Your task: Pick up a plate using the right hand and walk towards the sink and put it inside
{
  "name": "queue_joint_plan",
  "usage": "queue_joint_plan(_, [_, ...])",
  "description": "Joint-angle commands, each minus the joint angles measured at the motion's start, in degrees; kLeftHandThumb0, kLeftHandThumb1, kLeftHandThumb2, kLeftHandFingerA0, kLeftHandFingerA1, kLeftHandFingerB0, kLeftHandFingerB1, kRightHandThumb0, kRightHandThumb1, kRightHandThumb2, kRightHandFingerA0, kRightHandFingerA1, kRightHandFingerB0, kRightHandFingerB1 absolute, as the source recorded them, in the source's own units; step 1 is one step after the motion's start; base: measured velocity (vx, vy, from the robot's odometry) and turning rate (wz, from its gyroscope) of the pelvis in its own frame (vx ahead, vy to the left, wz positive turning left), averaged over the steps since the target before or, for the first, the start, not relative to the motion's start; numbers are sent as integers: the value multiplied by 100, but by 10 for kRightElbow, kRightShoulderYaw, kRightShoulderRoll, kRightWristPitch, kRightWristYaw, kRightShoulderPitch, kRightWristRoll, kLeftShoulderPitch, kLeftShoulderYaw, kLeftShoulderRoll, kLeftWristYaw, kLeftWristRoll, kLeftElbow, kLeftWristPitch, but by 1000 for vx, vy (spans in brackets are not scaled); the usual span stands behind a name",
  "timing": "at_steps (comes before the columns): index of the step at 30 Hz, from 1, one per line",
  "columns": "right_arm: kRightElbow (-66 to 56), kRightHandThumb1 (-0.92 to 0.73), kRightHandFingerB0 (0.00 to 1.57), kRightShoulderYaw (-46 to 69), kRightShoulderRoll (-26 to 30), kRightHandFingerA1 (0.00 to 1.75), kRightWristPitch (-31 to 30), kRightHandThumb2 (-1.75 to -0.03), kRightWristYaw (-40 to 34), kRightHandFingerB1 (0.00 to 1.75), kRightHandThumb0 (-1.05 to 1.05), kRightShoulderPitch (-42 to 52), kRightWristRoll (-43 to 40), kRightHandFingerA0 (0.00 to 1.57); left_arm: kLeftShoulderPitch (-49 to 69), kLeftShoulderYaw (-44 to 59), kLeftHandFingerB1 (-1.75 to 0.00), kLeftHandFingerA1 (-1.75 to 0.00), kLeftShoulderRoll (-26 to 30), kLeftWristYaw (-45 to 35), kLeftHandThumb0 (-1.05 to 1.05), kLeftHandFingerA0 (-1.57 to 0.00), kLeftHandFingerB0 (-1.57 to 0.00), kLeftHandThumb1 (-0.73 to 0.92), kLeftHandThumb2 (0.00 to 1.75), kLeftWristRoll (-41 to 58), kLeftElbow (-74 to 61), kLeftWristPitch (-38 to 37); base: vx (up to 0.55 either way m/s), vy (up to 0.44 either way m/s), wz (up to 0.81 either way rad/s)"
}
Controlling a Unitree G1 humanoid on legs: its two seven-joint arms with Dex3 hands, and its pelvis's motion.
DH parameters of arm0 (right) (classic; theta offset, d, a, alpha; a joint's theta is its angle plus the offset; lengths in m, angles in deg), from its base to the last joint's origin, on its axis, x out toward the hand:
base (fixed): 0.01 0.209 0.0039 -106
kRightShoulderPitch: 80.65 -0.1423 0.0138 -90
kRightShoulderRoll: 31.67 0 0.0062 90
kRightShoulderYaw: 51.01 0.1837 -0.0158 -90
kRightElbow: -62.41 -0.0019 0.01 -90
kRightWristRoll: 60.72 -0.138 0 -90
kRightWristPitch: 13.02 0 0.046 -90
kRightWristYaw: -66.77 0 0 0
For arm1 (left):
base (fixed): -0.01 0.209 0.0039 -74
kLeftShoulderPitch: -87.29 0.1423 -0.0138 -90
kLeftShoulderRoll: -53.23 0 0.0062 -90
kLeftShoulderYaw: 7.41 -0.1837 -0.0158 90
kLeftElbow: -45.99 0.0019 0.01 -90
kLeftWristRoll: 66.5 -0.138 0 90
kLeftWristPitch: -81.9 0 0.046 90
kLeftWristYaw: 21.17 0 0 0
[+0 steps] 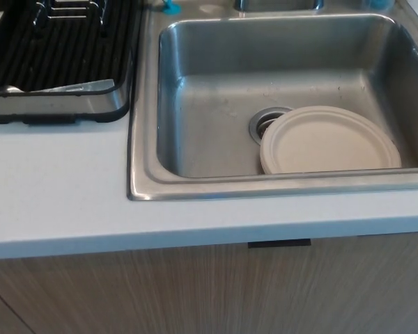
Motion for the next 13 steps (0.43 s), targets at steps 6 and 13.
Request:
queue_joint_plan(6, [288, -72, 47, 214, -206, 125, -66, -63, -553, 46, -48, 76, -214, 89, 20, 6, -100, -116, 15, 17, 0, -108, -85, 73, 131, 3, -11, -20, 0, 0, 0])
queue_joint_plan(13, [325, -71, 26, 46, -286, 40, 24, -72, -290, 33, -2, 51, -173, 47, 9, 1, -99, -114, 24, 14, 2, -106, -85, 69, 129, -3, 11, -11, 0, 0, 0])
